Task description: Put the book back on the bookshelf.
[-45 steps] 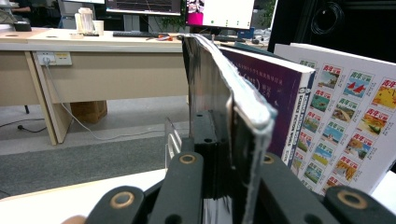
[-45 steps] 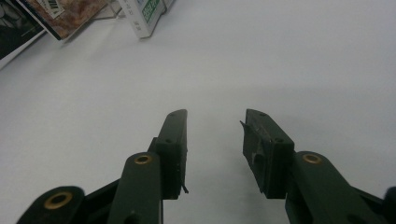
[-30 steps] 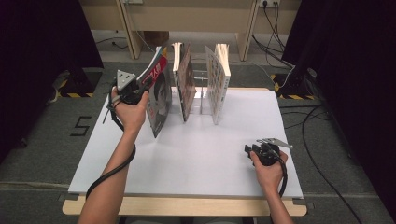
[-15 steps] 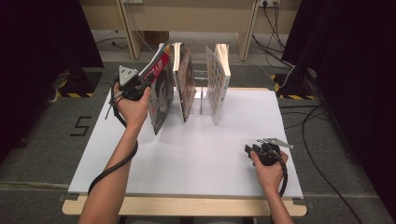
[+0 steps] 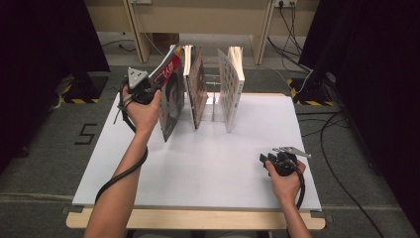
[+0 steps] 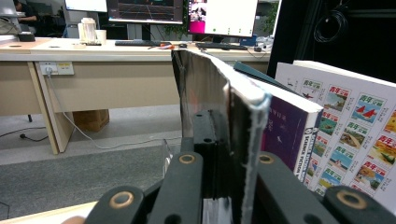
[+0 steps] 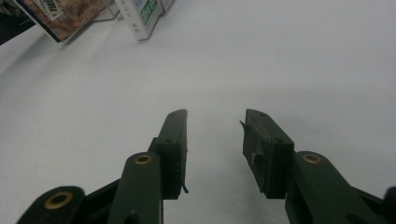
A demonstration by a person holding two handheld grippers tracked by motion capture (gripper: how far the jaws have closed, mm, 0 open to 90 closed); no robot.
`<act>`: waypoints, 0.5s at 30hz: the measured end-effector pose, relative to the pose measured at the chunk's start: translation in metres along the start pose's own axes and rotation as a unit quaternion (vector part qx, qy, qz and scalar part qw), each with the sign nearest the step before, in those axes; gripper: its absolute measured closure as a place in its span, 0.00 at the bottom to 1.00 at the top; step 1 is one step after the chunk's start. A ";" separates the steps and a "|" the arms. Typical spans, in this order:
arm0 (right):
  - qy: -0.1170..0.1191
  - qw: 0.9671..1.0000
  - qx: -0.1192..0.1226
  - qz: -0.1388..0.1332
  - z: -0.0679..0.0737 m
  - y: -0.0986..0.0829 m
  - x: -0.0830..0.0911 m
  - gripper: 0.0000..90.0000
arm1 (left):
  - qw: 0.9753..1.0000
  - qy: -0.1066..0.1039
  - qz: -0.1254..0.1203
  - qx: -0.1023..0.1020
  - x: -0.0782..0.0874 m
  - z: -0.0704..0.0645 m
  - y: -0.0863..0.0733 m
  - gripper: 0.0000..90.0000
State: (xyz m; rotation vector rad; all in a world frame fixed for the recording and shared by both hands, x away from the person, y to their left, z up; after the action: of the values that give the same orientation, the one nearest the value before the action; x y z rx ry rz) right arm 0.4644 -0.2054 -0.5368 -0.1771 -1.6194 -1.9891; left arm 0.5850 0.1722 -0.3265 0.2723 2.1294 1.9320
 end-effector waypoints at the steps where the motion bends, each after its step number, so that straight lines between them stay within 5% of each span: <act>1: 0.000 1.000 -0.002 0.000 0.000 0.000 0.000 0.67 | 1.000 0.000 0.001 -0.001 -0.001 0.000 0.000 0.96; 15: 0.000 1.000 -0.001 0.001 -0.001 0.000 0.000 0.67 | 1.000 0.003 -0.004 -0.003 -0.007 -0.001 0.003 0.96</act>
State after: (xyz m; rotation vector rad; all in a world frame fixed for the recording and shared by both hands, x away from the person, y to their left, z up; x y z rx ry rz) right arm 0.4644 -0.2062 -0.5366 -0.1789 -1.6162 -1.9901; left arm 0.5913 0.1688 -0.3231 0.2582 2.1246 1.9374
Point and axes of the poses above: each handheld gripper's, and its own axes: x roughly backward along the jaws, y roughly out of its top, z roughly to its left, the point moved 9 cm from there along -x, roughly forward along the jaws, and after that the axes turned 10 degrees about -z, right-handed, at the moved point
